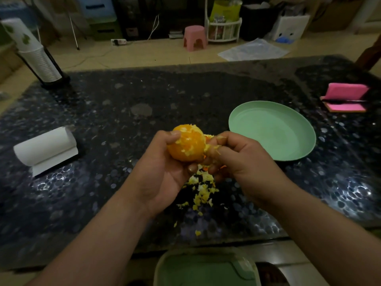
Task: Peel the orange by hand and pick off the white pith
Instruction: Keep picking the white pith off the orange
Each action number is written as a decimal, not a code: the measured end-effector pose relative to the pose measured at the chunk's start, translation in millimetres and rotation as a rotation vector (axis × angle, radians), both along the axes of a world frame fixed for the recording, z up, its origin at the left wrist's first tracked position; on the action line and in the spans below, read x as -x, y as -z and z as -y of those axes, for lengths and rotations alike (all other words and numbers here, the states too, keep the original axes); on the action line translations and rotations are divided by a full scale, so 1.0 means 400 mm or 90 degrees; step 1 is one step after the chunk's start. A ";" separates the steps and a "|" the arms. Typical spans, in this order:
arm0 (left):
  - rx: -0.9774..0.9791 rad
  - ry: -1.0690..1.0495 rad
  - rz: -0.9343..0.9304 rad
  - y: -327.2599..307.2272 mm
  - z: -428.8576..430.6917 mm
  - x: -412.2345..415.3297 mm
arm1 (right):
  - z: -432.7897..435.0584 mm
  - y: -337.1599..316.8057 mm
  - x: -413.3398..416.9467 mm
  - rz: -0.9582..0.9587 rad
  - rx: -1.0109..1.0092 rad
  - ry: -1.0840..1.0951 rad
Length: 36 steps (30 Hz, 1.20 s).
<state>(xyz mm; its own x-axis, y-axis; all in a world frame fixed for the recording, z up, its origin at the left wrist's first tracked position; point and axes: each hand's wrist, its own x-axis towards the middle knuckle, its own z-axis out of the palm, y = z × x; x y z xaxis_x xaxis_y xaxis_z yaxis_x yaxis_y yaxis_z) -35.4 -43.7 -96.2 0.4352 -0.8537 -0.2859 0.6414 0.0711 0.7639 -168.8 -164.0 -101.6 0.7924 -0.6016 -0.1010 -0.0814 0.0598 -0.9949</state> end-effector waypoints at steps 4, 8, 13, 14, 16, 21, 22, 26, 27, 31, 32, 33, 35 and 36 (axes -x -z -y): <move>0.008 0.026 -0.060 0.001 -0.012 -0.007 | -0.004 -0.007 -0.001 0.015 -0.083 -0.035; 0.017 0.034 -0.120 0.005 -0.022 -0.012 | -0.007 -0.010 -0.005 0.025 -0.162 -0.066; 0.026 0.018 -0.179 0.008 -0.034 -0.018 | -0.004 -0.001 -0.013 0.031 -0.201 -0.106; 0.029 0.015 -0.191 0.010 -0.038 -0.022 | -0.003 -0.001 -0.014 0.033 -0.209 -0.106; 0.028 0.019 -0.182 0.009 -0.043 -0.029 | 0.000 0.000 -0.016 0.035 -0.214 -0.105; -0.026 -0.026 -0.089 0.000 -0.043 -0.037 | 0.011 0.033 -0.017 -0.117 0.117 -0.039; -0.035 -0.035 -0.071 0.000 -0.043 -0.038 | 0.008 0.041 -0.020 -0.164 0.230 -0.023; -0.058 -0.036 -0.023 0.002 -0.043 -0.035 | -0.006 0.051 -0.028 -0.217 0.420 0.027; -0.063 -0.030 -0.019 0.000 -0.043 -0.031 | -0.007 0.045 -0.028 -0.210 0.441 0.038; -0.062 0.001 -0.045 -0.006 -0.045 -0.023 | -0.020 0.015 -0.025 -0.155 0.448 0.059; -0.063 0.006 -0.060 -0.008 -0.044 -0.021 | -0.023 0.013 -0.024 -0.149 0.451 0.064; -0.070 0.007 -0.071 -0.010 -0.043 -0.020 | -0.026 0.013 -0.023 -0.144 0.460 0.066; -0.093 0.002 -0.072 -0.006 -0.042 -0.022 | -0.029 0.008 -0.021 -0.116 0.449 0.070; -0.102 0.003 -0.064 -0.003 -0.041 -0.022 | -0.030 0.001 -0.019 -0.096 0.430 0.069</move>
<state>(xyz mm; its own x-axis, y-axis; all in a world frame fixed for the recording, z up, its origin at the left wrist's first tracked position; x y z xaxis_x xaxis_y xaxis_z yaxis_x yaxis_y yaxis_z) -26.4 -27.3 -94.9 0.3936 -0.7954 -0.4609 0.7154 -0.0499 0.6969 -161.4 -152.0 -102.2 0.7309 -0.6465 0.2188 -0.2503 -0.5521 -0.7953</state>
